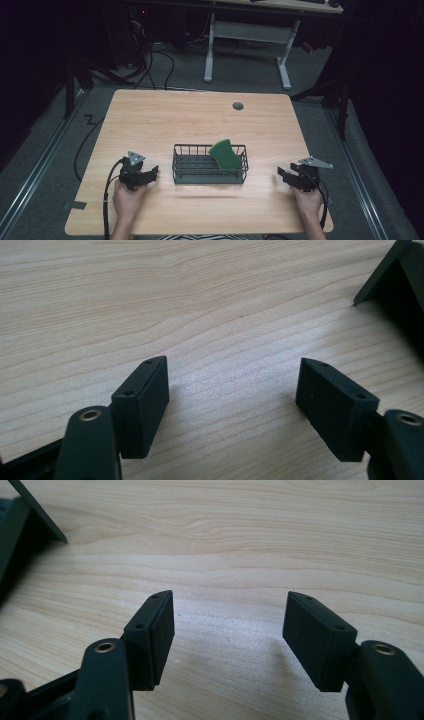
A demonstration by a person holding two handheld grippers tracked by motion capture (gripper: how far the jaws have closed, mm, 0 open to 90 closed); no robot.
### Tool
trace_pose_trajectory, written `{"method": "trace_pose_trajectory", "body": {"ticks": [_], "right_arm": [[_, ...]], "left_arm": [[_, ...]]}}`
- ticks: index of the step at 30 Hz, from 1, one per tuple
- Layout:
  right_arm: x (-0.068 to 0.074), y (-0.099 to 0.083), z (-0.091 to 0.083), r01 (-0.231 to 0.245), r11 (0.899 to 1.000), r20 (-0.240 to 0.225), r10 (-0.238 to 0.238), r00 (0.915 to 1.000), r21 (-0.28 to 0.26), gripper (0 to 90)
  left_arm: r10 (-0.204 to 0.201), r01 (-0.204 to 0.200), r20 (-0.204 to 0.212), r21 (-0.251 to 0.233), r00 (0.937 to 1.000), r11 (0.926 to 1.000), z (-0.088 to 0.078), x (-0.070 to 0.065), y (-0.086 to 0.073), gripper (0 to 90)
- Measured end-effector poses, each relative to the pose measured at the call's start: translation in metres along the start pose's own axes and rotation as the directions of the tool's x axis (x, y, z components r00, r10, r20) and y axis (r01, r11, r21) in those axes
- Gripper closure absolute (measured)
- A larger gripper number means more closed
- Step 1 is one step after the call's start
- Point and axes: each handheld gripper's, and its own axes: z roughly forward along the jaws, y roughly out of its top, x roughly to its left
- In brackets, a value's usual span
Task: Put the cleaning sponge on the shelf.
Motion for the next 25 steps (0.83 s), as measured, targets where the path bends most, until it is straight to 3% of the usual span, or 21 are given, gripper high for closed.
{"method": "trace_pose_trajectory", "body": {"ticks": [16, 25], "right_arm": [[0.01, -0.003, 0.012, 0.077, 0.996, 0.067, -0.08, 0.9945, 0.052, 33.2], [0.011, -0.003, 0.012, 0.074, 0.996, 0.068, -0.078, 0.9946, 0.053, 32.2]], "left_arm": [[-0.001, 0.001, -0.001, -0.001, 1.0, 1.0, 0.0, 0.0, 0.0, 29.8], [-0.006, 0.006, 0.003, -0.002, 1.0, 1.0, 0.0, 0.001, 0.0, 29.6]]}}
